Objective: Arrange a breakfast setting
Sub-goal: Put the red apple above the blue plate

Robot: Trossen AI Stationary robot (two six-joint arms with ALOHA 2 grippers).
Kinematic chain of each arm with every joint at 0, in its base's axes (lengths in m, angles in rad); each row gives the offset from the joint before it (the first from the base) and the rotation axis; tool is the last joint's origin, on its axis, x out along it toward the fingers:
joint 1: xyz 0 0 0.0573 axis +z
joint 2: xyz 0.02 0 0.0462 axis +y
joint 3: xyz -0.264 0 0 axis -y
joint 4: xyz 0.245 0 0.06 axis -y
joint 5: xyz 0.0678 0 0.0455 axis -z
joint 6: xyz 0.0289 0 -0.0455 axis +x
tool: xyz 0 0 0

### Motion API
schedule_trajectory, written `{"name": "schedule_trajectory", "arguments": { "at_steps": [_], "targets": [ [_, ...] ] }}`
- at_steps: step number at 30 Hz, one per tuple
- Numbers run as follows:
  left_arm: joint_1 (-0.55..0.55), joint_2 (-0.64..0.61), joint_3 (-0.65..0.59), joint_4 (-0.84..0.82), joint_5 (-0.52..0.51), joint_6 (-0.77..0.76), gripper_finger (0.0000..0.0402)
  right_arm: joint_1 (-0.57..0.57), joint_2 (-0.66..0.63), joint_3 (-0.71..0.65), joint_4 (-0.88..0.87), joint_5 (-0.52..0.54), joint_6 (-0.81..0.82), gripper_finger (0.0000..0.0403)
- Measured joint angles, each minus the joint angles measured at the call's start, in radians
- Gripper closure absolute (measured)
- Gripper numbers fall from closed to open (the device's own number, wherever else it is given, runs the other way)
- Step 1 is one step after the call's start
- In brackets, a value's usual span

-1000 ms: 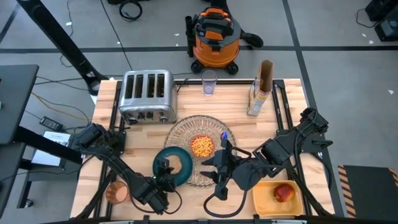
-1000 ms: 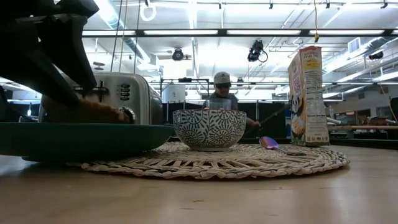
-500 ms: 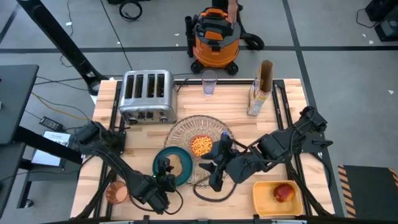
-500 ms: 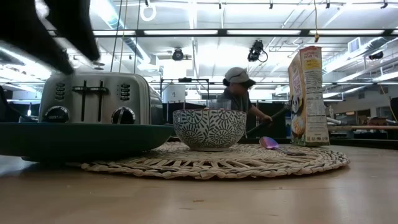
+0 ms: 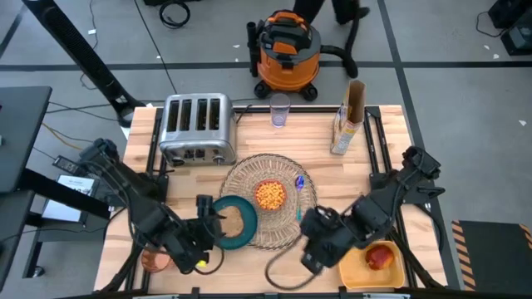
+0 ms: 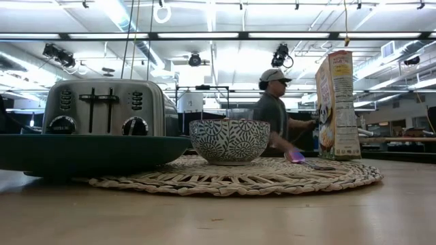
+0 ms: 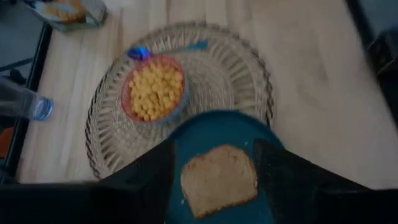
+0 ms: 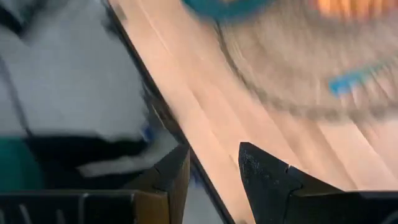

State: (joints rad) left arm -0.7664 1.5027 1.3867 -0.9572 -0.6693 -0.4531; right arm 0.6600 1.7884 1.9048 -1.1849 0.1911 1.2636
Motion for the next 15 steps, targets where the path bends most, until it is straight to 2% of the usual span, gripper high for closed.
{"name": "schedule_trajectory", "arguments": {
  "at_steps": [3,6,10,15],
  "targets": [
    [0.03,-0.017,0.001,0.041,-0.037,0.027,0.0182,0.046,0.003,-0.005,-0.11,-0.078,-0.009,0.0253],
    [0.069,-0.014,0.0,0.04,-0.089,0.03,0.0182,0.1,0.0,-0.013,-0.188,-0.096,-0.062,0.0235],
    [0.13,-0.011,0.0,0.096,-0.088,0.04,0.0182,0.178,0.0,-0.064,-0.224,-0.142,-0.153,0.0194],
    [0.187,-0.011,0.0,0.213,-0.093,0.138,0.0182,0.268,0.001,-0.208,-0.198,-0.216,-0.277,0.0153]
  ]
}}
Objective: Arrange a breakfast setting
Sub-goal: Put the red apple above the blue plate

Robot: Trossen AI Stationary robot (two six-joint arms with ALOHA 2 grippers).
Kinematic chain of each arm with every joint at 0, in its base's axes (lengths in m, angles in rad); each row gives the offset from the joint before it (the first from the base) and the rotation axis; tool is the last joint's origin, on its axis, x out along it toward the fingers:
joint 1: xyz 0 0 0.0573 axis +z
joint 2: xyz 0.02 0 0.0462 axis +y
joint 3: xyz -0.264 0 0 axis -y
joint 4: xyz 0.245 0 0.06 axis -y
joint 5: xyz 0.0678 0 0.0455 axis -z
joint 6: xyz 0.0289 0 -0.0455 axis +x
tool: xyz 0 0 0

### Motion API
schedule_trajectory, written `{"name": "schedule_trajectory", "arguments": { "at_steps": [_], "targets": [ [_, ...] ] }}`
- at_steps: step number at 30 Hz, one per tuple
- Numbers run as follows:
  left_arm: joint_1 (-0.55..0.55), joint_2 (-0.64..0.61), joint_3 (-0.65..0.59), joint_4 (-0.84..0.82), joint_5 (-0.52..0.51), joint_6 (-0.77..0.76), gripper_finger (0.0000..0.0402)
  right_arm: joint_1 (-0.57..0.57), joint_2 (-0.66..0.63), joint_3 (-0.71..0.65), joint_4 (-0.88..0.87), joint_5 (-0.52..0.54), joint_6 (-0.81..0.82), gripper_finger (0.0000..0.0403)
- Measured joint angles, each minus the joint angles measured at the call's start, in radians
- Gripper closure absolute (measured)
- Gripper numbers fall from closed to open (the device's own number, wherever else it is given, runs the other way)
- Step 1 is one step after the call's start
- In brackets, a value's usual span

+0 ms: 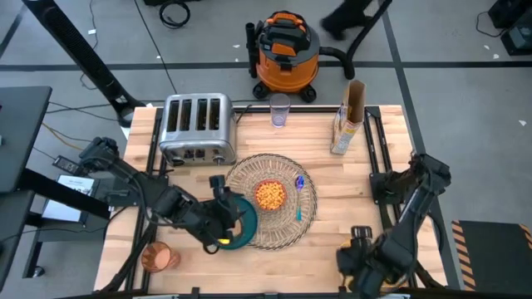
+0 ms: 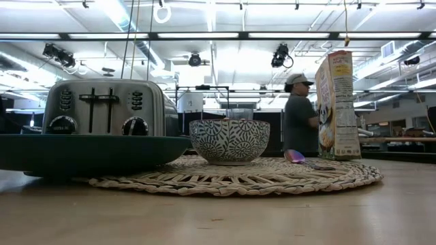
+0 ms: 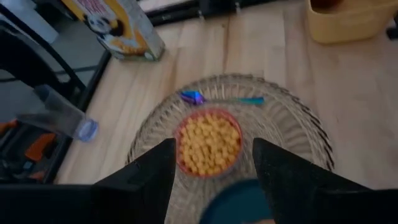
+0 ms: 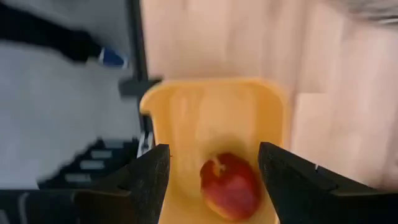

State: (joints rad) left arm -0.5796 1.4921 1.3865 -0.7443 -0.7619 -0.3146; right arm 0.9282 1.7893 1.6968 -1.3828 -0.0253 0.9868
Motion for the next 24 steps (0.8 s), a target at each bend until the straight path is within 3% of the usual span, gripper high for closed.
{"name": "schedule_trajectory", "arguments": {
  "at_steps": [4,10,24],
  "targets": [
    [0.025,0.0,0.0,0.039,0.0,0.008,0.0182,0.072,0.001,-0.138,0.144,-0.079,-0.114,0.0158],
    [0.034,0.0,0.0,0.038,0.0,-0.021,0.0182,0.164,0.001,-0.321,0.295,-0.085,-0.199,0.0179],
    [0.034,0.0,0.0,0.057,-0.001,-0.068,0.0182,0.171,0.0,-0.521,0.45,-0.054,-0.276,0.0209]
  ]
}}
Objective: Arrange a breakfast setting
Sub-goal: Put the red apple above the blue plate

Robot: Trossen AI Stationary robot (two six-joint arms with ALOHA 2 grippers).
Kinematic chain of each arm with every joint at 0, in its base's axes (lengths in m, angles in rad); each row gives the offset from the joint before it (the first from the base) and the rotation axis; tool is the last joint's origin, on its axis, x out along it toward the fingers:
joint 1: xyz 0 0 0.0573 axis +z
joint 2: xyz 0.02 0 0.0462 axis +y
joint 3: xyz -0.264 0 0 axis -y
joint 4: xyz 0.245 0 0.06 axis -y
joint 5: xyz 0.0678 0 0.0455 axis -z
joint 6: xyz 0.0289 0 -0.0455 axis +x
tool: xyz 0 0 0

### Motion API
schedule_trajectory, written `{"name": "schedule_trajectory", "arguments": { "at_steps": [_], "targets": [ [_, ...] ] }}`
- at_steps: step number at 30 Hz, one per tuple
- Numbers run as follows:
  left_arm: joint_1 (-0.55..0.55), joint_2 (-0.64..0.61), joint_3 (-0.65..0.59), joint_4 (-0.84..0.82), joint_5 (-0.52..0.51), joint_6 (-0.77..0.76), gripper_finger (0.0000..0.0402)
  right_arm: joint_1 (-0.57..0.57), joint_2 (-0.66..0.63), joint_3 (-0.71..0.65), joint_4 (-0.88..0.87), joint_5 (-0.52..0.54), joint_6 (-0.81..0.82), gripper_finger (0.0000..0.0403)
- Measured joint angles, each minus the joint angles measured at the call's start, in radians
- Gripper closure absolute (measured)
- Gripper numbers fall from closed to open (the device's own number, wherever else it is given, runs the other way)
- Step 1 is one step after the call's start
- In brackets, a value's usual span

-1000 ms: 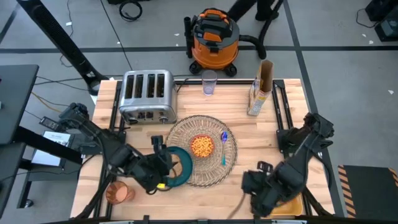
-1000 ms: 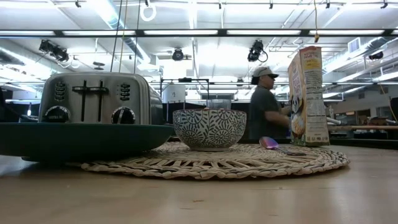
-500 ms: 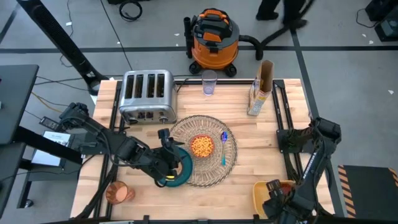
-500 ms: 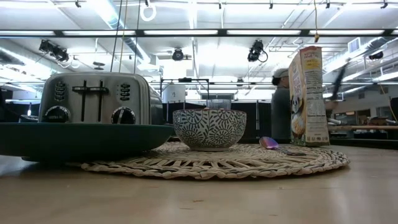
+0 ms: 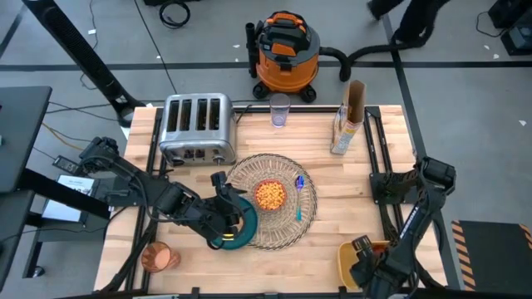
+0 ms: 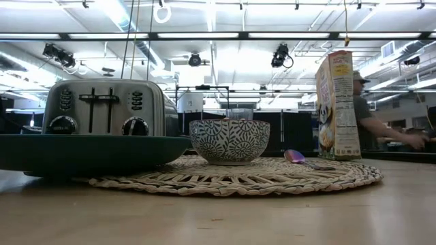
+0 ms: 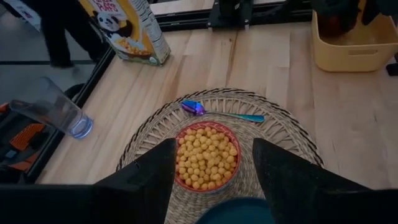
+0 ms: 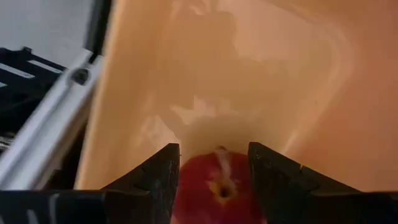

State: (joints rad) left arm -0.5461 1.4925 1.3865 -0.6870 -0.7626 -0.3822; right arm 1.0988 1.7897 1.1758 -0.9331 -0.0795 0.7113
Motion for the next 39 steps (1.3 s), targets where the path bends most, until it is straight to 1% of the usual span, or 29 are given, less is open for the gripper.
{"name": "schedule_trajectory", "arguments": {
  "at_steps": [4,10,17,25,27,30,33,39],
  "targets": [
    [0.0,0.0,0.0,-0.001,0.0,0.001,0.0182,0.003,0.0,-0.003,-0.027,0.006,-0.006,0.0223],
    [0.0,0.0,0.0,-0.004,0.0,0.001,0.0182,0.009,0.0,-0.021,0.02,-0.012,-0.007,0.0257],
    [0.0,0.0,0.0,-0.007,-0.001,0.01,0.0182,0.006,0.0,-0.048,0.039,-0.026,-0.015,0.0309],
    [0.0,0.0,0.0,-0.007,-0.001,0.012,0.0182,0.003,0.0,-0.042,0.036,-0.043,0.02,0.0378],
    [0.0,0.001,0.0,-0.007,-0.001,0.012,0.0182,-0.003,0.0,-0.031,0.027,-0.053,0.024,0.0388],
    [-0.001,0.0,0.0,-0.007,-0.001,0.012,0.0182,-0.013,0.0,0.003,-0.015,-0.061,0.026,0.0389],
    [-0.008,-0.001,0.0,-0.007,-0.001,0.012,0.0182,-0.027,0.0,0.06,-0.095,-0.065,0.026,0.0383],
    [-0.032,-0.027,-0.001,-0.008,-0.001,0.024,0.0182,-0.068,-0.002,0.253,-0.307,-0.126,-0.004,0.0384]
  ]
}}
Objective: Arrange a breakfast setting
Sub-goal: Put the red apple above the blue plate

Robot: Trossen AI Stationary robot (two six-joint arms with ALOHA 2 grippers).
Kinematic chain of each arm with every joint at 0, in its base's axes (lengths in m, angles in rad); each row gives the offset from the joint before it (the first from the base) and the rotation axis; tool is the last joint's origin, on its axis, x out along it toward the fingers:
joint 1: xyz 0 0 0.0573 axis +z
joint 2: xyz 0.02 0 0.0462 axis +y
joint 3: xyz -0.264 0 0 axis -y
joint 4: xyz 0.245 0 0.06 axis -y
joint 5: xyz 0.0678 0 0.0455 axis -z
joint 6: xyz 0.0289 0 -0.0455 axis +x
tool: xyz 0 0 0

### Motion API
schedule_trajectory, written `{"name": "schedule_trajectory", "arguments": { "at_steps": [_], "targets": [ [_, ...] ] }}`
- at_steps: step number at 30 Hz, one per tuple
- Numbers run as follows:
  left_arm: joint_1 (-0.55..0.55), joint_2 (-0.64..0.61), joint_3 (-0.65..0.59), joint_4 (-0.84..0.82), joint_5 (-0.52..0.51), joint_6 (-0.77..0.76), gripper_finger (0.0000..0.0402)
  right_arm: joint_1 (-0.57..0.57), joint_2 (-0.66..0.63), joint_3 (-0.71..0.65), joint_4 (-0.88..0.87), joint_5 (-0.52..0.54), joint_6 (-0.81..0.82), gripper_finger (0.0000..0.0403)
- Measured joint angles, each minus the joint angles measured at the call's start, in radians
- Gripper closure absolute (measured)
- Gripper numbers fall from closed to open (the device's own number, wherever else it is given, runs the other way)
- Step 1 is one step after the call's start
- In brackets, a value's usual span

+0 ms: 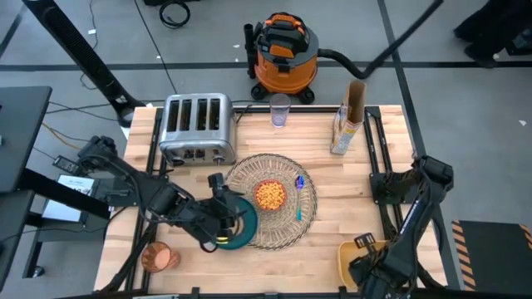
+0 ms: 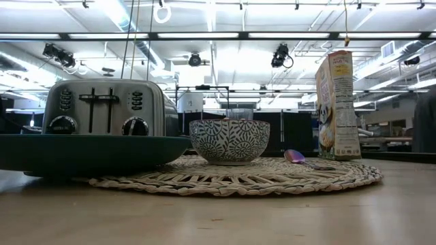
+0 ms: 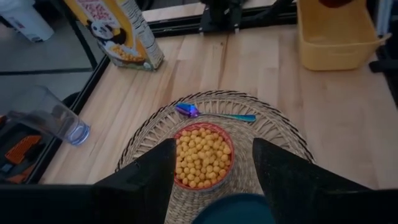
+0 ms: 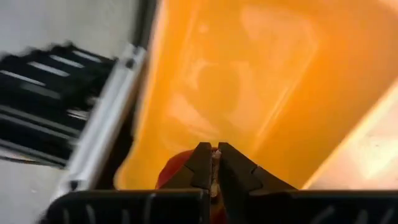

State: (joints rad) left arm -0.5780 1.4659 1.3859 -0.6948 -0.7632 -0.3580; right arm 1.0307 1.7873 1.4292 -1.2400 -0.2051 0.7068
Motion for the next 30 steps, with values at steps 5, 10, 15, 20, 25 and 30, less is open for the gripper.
{"name": "schedule_trajectory", "arguments": {
  "at_steps": [5,10,15,20,25,30],
  "targets": [
    [-0.008,-0.036,0.0,0.003,0.0,0.01,0.0182,-0.053,-0.002,0.171,-0.076,0.069,0.055,0.0384],
    [-0.011,-0.089,0.0,0.003,-0.001,0.041,0.0182,-0.143,-0.002,0.286,-0.083,0.261,0.148,0.0384],
    [-0.024,-0.156,0.0,0.003,0.004,0.064,0.0182,-0.264,-0.002,0.317,-0.007,0.452,0.12,0.0384],
    [-0.056,-0.218,0.0,0.001,0.006,0.076,0.0182,-0.394,-0.001,0.274,0.201,0.579,-0.051,0.0384],
    [-0.065,-0.282,0.0,0.003,0.008,0.104,0.0182,-0.54,-0.001,0.197,0.472,0.632,-0.24,0.0384],
    [-0.065,-0.329,0.0,0.003,0.007,0.101,0.0182,-0.699,0.005,0.111,0.757,0.611,-0.379,0.0384]
  ]
}}
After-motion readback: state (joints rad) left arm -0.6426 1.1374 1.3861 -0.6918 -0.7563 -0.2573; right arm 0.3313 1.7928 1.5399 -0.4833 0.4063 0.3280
